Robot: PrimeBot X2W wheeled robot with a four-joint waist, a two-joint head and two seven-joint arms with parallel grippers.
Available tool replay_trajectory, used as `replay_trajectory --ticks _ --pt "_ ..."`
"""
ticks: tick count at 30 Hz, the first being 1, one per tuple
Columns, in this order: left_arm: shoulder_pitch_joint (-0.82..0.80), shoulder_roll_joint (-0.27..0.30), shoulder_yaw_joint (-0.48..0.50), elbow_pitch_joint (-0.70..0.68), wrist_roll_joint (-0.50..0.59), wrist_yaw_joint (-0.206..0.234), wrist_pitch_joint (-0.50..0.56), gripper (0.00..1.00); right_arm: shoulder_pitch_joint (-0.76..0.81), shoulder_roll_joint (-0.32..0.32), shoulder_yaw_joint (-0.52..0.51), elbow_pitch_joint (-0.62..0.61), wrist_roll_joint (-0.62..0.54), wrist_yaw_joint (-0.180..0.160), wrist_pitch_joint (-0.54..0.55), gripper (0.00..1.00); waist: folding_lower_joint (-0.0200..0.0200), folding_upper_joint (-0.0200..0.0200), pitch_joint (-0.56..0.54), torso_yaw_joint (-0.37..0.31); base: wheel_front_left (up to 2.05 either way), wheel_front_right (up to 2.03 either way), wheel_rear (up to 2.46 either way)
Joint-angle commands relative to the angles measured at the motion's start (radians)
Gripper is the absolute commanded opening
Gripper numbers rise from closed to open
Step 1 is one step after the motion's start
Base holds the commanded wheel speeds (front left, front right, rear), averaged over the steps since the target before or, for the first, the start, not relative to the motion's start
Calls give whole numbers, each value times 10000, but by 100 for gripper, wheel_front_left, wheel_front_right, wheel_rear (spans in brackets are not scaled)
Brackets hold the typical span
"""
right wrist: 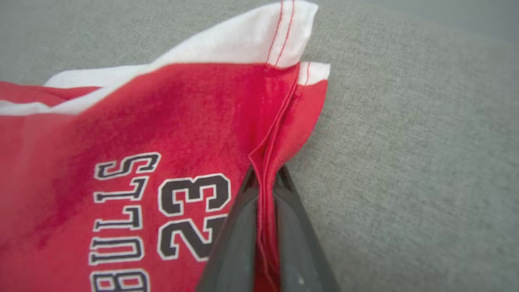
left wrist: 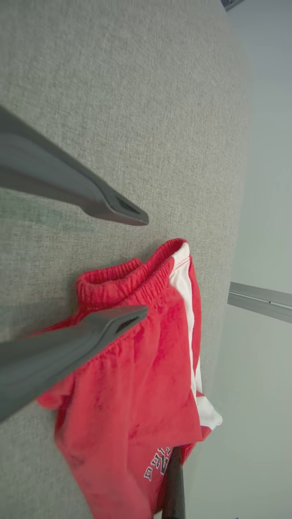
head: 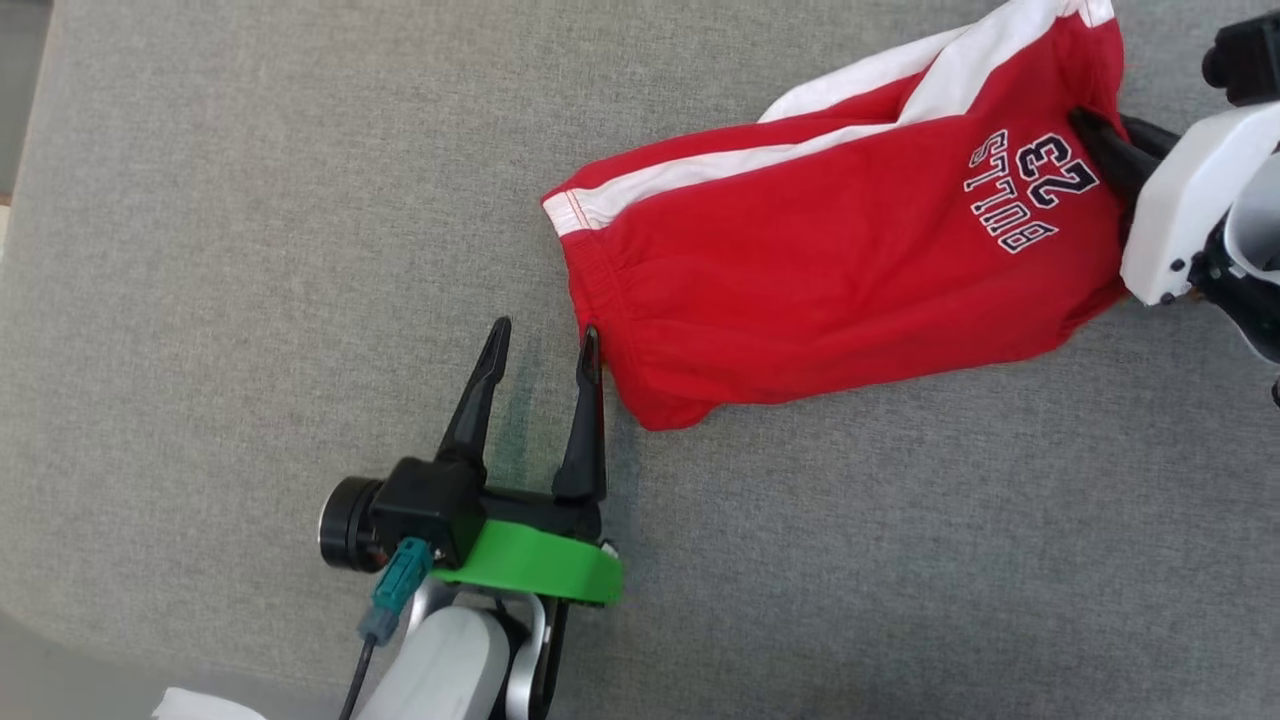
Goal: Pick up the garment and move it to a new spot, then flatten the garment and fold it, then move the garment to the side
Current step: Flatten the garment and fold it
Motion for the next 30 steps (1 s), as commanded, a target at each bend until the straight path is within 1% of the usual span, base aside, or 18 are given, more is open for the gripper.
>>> replay_trajectory --ticks 1,4,8,12,14,15,17,20,22,23,26,29,30 --pt "340 14 145 88 164 -101 -30 100 455 -71 -359 177 136 -19 146 0 0 0 -646 -537 0 0 0" --pt "884 24 460 282 445 -256 -28 100 987 -47 -1276 351 390 -19 261 0 0 0 -1258 -972 0 0 0" --pt "1492 129 804 320 757 -471 -30 100 1637 -171 -2607 757 584 -17 529 0 0 0 -1762 -1356 0 0 0" --pt "1845 146 1003 312 986 -682 -30 100 1921 -351 -4061 1292 516 -16 771 0 0 0 -1907 -1452 0 0 0" --pt "1985 113 1030 319 990 -757 -30 100 1877 -321 -4619 1353 396 -8 792 0 0 0 -1979 -1432 0 0 0" --pt "2045 94 1038 327 972 -788 -30 100 1804 -161 -4828 1231 413 -8 900 0 0 0 -2021 -1428 0 0 0" --pt "2142 62 1031 361 897 -817 -30 100 1715 181 -4879 769 520 -8 1207 0 0 0 -2107 -1457 0 0 0" --pt "2270 36 946 429 798 -845 -30 100 1783 771 -4487 -219 559 -8 1897 0 0 0 -2209 -1531 0 0 0" --pt "2283 22 842 513 743 -866 -30 100 1835 1312 -4107 -887 320 -8 2321 0 0 0 -2215 -1570 0 0 0" --pt "2259 18 791 556 742 -846 -30 100 1831 1737 -3948 -1139 199 -8 2501 0 0 0 -2199 -1588 0 0 0" --pt "2025 16 582 620 668 -772 -30 100 1678 2779 -3586 -1442 -408 -8 2809 0 0 0 -2081 -1554 0 0 0" --pt "1681 17 311 744 497 -776 -30 100 1475 3795 -3357 -1200 -1211 -8 2760 0 0 0 -1965 -1324 0 0 0" --pt "1589 18 267 766 448 -780 -30 100 1408 4017 -3322 -1066 -1454 -8 2683 0 0 0 -1937 -1231 0 0 0"
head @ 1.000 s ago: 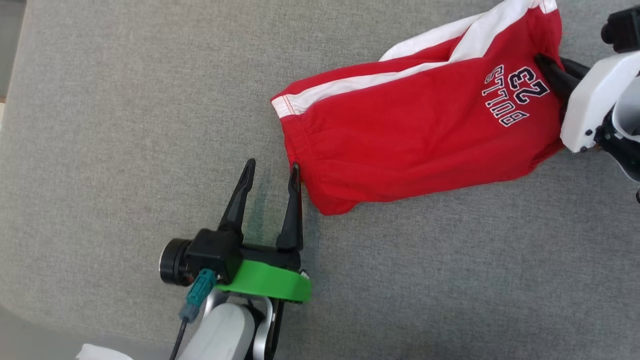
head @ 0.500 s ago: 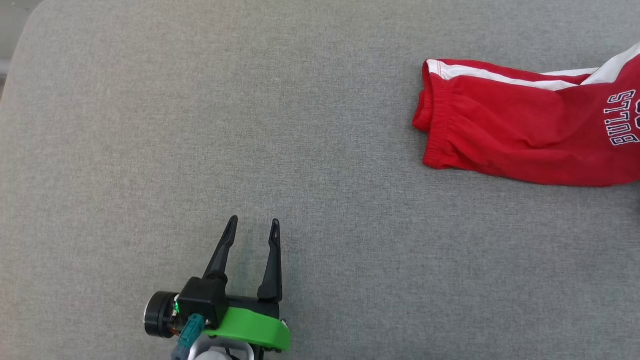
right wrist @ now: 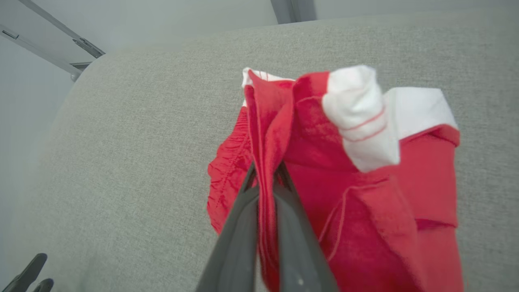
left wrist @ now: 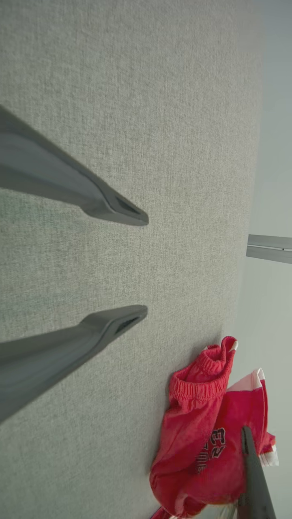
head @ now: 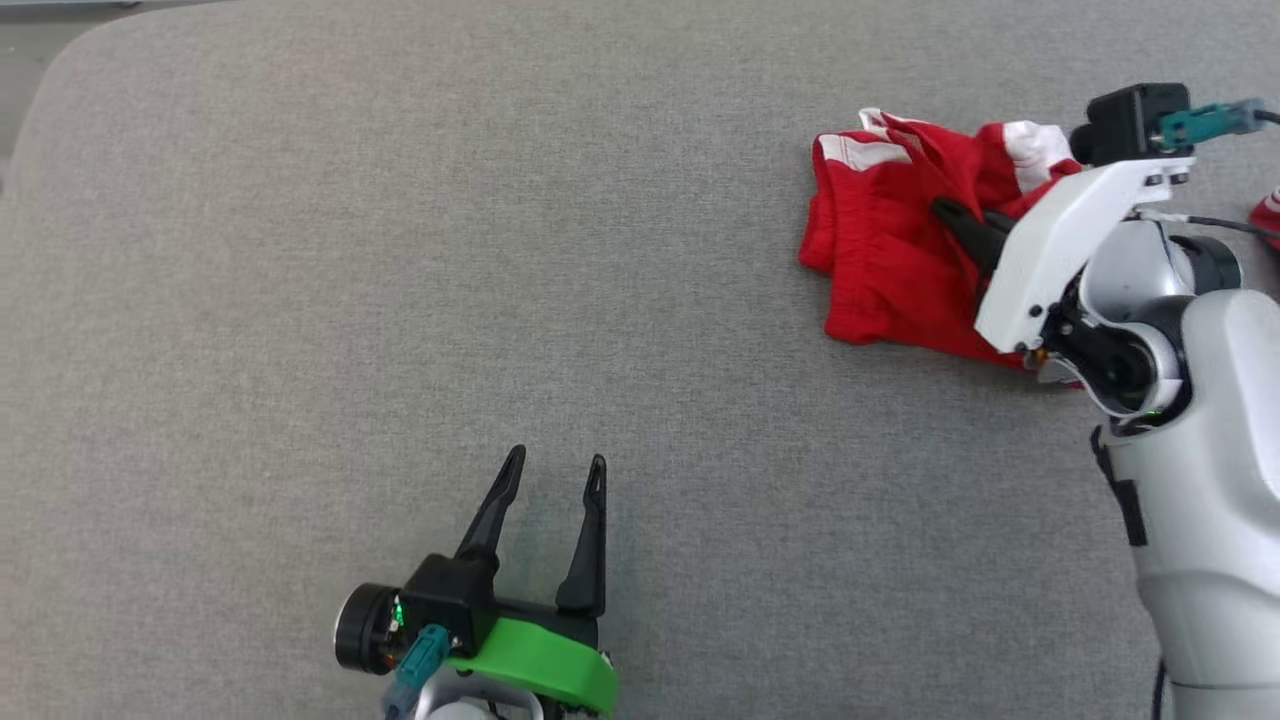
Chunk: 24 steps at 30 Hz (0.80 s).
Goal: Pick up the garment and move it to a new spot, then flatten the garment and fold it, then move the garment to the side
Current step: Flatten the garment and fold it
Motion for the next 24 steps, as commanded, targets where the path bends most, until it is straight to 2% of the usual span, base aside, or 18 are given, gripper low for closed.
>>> replay_trajectory --ticks 1,4,9,10,11,12,15,18,22,24 --pt "-221 29 -19 55 -63 56 -29 100 -184 199 -96 180 -235 3 -191 0 0 0 132 335 0 0 0" --pt "-416 26 -122 108 -224 146 -30 100 -378 821 -392 761 -795 3 -596 0 0 0 96 686 0 0 0" --pt "-380 25 -100 160 -351 235 -30 100 -671 1240 -699 1458 -1246 3 -1073 0 0 0 23 907 0 0 0" --pt "-344 25 -105 176 -353 232 -30 100 -723 1295 -709 1579 -1283 3 -1210 20 0 0 11 921 0 0 0" --pt "-302 25 -121 202 -338 237 -30 100 -763 1358 -681 1684 -1250 3 -1371 49 0 0 -5 913 0 0 0" --pt "-277 25 -138 228 -337 239 -30 100 -792 1383 -615 1769 -1250 3 -1491 100 0 0 -25 888 0 0 0" --pt "-174 24 -179 331 -368 243 -30 100 -637 1408 -197 1829 -1207 3 -1878 100 0 0 -161 750 0 0 0" --pt "-23 26 -132 419 -455 215 -30 100 -80 1184 357 1321 -1011 3 -2476 100 0 0 -432 529 0 0 0" --pt "405 30 293 582 -406 190 -31 100 1222 556 998 15 -692 3 -3791 100 0 0 -1041 42 0 0 0" --pt "681 35 635 581 -300 135 -31 100 2124 93 941 -645 -642 2 -4599 100 0 0 -1392 -288 0 0 0"
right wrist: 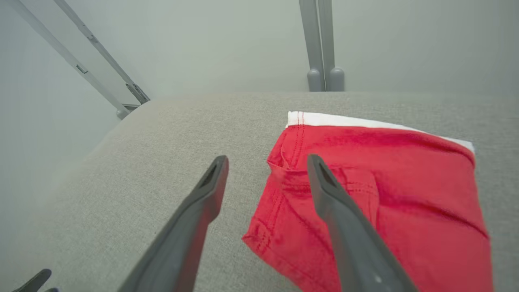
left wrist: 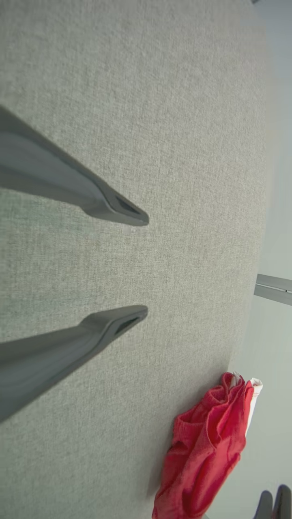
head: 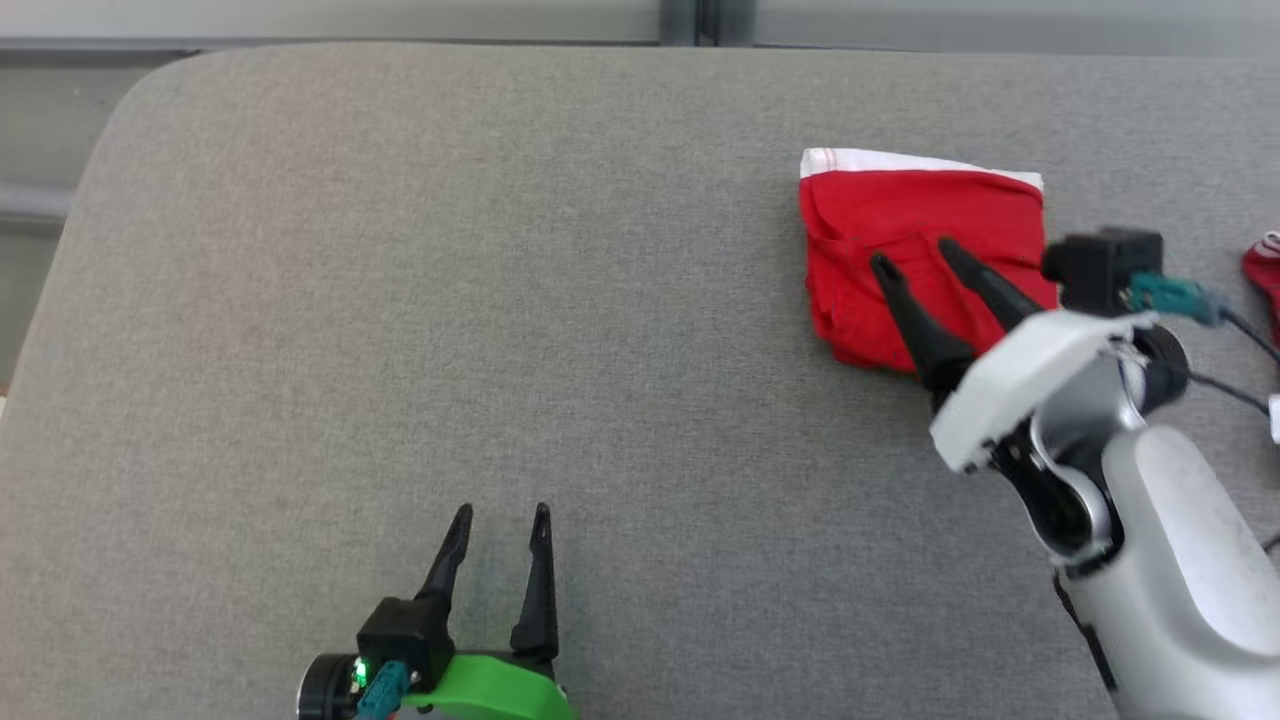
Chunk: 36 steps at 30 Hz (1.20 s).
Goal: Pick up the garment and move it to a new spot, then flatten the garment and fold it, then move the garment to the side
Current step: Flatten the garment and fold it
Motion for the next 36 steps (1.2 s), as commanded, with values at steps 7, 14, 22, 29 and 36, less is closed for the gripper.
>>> replay_trajectory --ticks 7,14,22,29,36 --pt "984 42 1081 -413 377 -366 -29 100 2994 -1527 -1049 -369 -1060 -5 -3548 100 0 0 -1454 -1167 0 0 0" --pt "1813 33 2019 -860 724 -697 -29 100 4691 -1230 -2463 743 -1697 2 -5264 100 0 0 -2245 -1339 0 0 0" --pt "2261 31 2588 -1044 880 -1124 -29 100 5666 -487 -3349 102 -2272 0 -5265 100 0 0 -2408 -1351 0 0 0" --pt "2007 30 2544 -1232 860 -1145 -31 100 5120 -539 -2922 33 -2145 0 -5266 100 0 0 -2010 -1191 0 0 0" --pt "478 28 1933 -1482 689 -1029 -28 100 1731 -1585 -1528 1377 -2154 2 -5220 0 0 0 14 -555 0 0 0"
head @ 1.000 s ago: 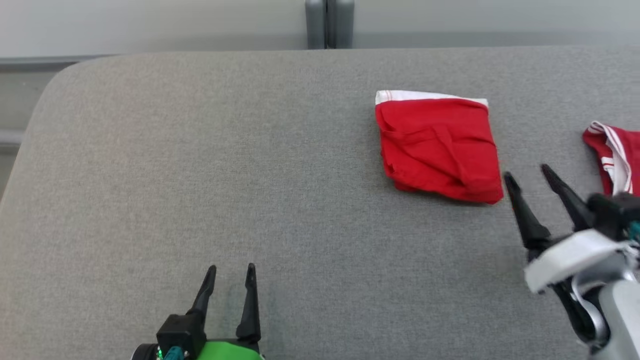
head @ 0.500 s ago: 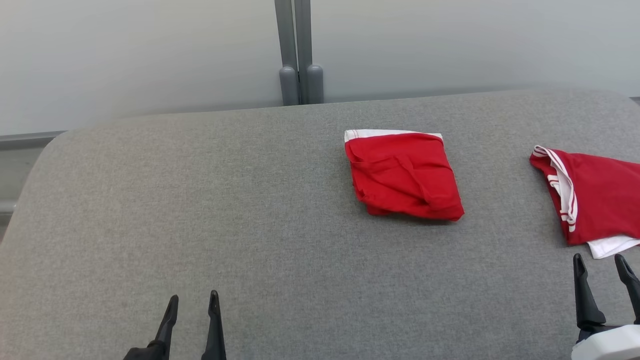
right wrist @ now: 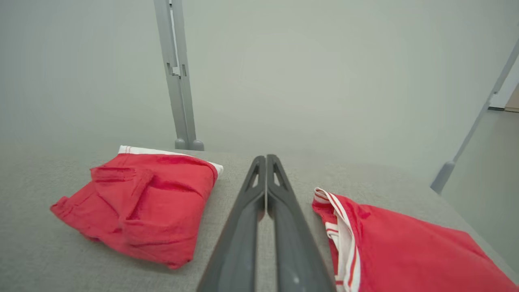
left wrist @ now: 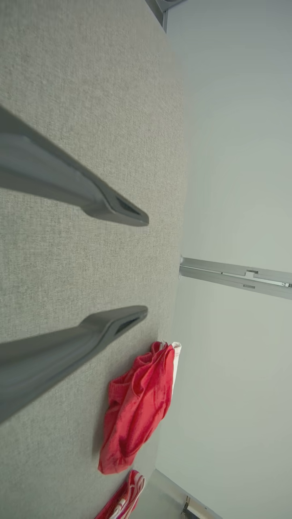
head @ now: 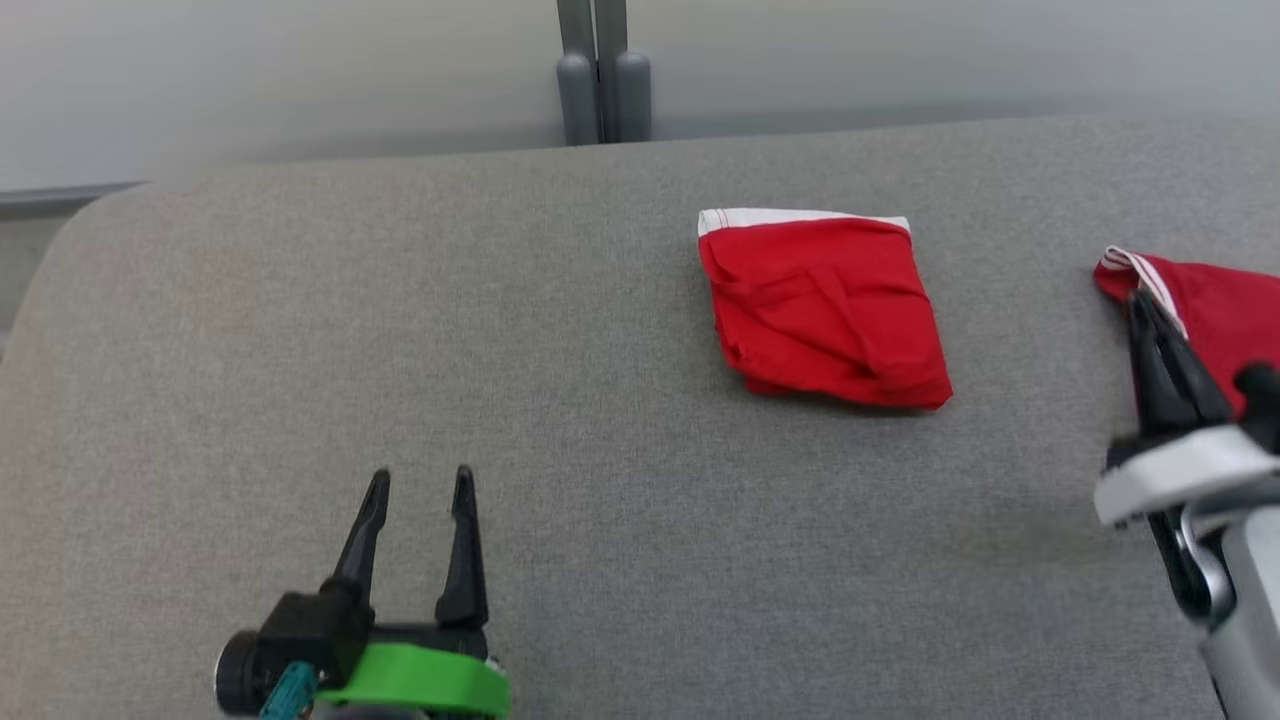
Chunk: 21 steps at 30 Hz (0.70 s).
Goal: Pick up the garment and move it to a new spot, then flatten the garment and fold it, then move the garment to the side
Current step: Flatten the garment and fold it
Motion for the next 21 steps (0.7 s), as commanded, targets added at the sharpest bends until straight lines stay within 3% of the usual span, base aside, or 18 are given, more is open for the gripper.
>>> replay_trajectory --ticks 1,6,13,21 --pt "-497 22 -162 -17 -128 59 -21 100 -768 -124 321 418 -106 2 125 0 1 0 1585 743 0 0 0" --pt "-1319 23 -933 199 -441 320 -15 100 -3157 -143 1891 2398 -8 2 572 0 1 0 2375 1225 0 0 0" --pt "-1639 25 -1303 358 -655 573 -15 100 -4513 -196 3686 4540 477 0 423 0 1 0 2513 1598 0 0 0" --pt "-1290 25 -874 443 -498 591 -15 100 -4205 -55 5442 4626 956 3 -4 0 1 0 1997 1301 0 0 0"
